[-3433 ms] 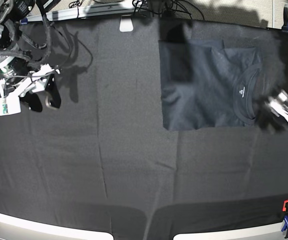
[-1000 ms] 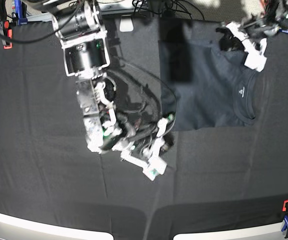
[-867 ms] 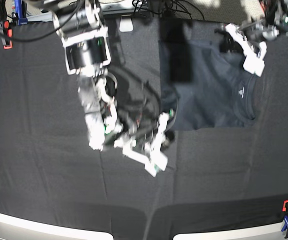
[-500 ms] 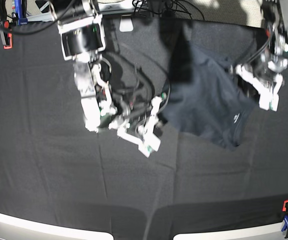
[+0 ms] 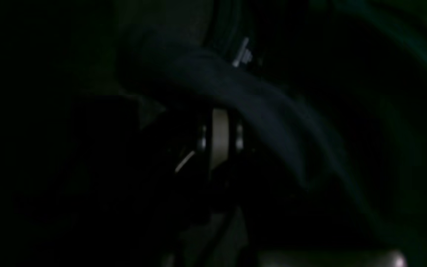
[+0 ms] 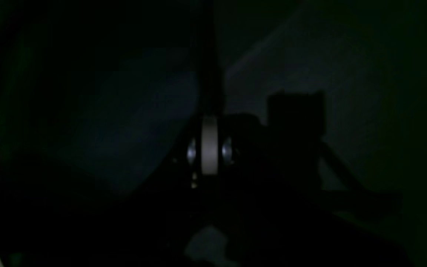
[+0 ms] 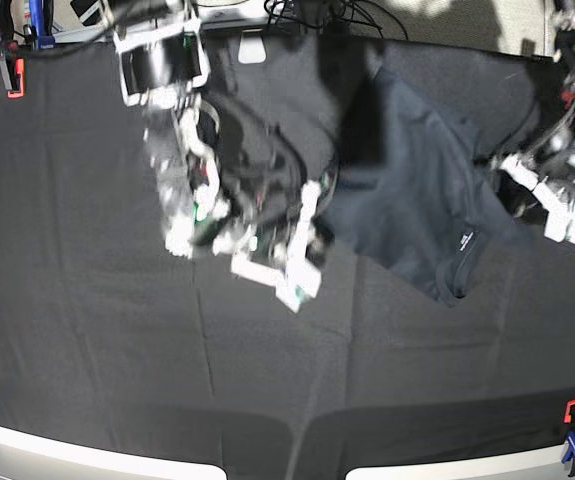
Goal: Layout the t-shirt on the table in an organized manner, then fold the t-shirt properly
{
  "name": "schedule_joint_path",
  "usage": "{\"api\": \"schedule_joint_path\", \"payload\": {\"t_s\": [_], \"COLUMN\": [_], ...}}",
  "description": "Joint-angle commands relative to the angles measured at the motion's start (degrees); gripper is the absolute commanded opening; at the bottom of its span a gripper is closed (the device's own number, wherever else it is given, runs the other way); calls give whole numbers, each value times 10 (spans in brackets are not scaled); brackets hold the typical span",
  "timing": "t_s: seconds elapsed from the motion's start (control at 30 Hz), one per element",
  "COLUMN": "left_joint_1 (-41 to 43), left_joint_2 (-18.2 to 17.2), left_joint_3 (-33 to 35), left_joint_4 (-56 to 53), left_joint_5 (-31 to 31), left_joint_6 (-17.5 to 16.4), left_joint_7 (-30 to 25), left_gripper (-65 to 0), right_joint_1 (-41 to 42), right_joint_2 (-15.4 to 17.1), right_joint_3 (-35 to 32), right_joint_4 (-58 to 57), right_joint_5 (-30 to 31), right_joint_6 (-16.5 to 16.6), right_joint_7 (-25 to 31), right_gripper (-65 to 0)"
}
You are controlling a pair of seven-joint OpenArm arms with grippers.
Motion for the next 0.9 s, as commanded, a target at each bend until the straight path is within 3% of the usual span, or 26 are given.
{"api": "schedule_joint_path", "payload": {"t_s": [0.0,0.2,0.47,0.63,0.87], "left_joint_1": [14,103,150,120,40], "left_joint_2": [-7,11,115,117,117], "left_joint_3": [-10,-24,-24,-24,-24], "left_joint_4": [21,85,101,96,-20], "left_joint_5": [-3,-12,-16,-4,-1], "left_joint_6": [7,9,-42,-41,-41], "left_joint_7": [-7,2,-1,-49,-50], "left_gripper": [-650,-650,-650,-650,-650], "right_joint_1": [21,43,43,22,-47], "right_joint_2": [1,1,-2,-2,-2], "right_joint_3": [3,2,1,-18,-65], "right_joint_4": [12,-3,-78,-87,-39], "right_joint_5": [11,11,12,18,30], "right_joint_6": [-3,-3,-4,14,14], "right_joint_7": [15,64,66,44,44], "right_gripper": [-650,-650,-650,-650,-650]}}
